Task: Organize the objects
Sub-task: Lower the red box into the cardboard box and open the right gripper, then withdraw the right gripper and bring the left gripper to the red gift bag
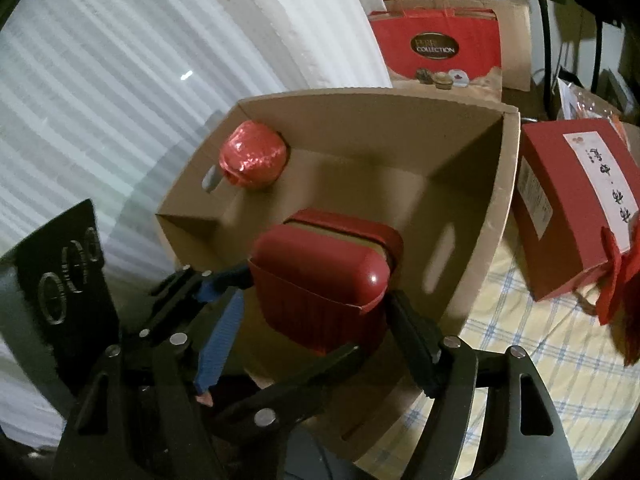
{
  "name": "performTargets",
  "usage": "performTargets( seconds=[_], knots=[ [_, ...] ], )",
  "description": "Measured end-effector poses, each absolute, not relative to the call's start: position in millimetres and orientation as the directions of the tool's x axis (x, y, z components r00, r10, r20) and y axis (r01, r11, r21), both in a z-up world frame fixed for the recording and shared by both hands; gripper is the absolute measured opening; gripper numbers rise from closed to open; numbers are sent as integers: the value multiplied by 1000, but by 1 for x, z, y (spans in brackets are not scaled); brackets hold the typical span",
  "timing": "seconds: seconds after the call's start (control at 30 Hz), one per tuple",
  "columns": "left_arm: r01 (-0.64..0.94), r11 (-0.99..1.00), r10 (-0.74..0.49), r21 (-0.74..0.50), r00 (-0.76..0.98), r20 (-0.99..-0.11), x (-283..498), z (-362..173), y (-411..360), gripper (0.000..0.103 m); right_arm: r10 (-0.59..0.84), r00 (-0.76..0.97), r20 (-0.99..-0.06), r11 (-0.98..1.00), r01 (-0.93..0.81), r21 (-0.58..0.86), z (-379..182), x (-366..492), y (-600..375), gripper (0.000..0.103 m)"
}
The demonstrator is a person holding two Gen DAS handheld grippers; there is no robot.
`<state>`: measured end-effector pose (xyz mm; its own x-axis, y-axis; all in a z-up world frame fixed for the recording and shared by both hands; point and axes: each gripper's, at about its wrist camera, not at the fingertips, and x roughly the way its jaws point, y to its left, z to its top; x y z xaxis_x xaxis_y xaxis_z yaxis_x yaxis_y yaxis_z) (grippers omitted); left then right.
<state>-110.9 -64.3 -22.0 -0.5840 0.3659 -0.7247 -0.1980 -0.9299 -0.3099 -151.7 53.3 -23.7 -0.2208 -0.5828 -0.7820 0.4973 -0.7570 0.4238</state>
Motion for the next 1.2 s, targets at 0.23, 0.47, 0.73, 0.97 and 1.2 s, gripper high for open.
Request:
performTargets(
  seconds=[0.23, 0.47, 0.73, 0.97, 1.2],
  knots=[
    [-220, -929, 369, -297, -596, -713, -103, -15, -64, 88, -594, -213, -776, -748, 501, 435, -21, -147, 56, 75],
    [-215, -931, 364, -296, -627, -689, -98, 5, -71, 92, -603, -275, -749, -756, 497, 427, -2, -135, 77, 75],
    [-208, -927, 371, -313, -647, -666, -94, 19, -66, 101, -563, -385, -731, -803, 465, 374, 23, -124, 113, 79],
    [-243, -914, 404, -326, -632, -661, -93, 23, -46, 101, -509, -455, -731, -852, 391, 349, 25, -117, 158, 81],
    [-284, -902, 432, -326, -621, -653, -91, 27, -19, 101, -445, -502, -742, -891, 337, 306, 22, -109, 192, 81]
  ],
)
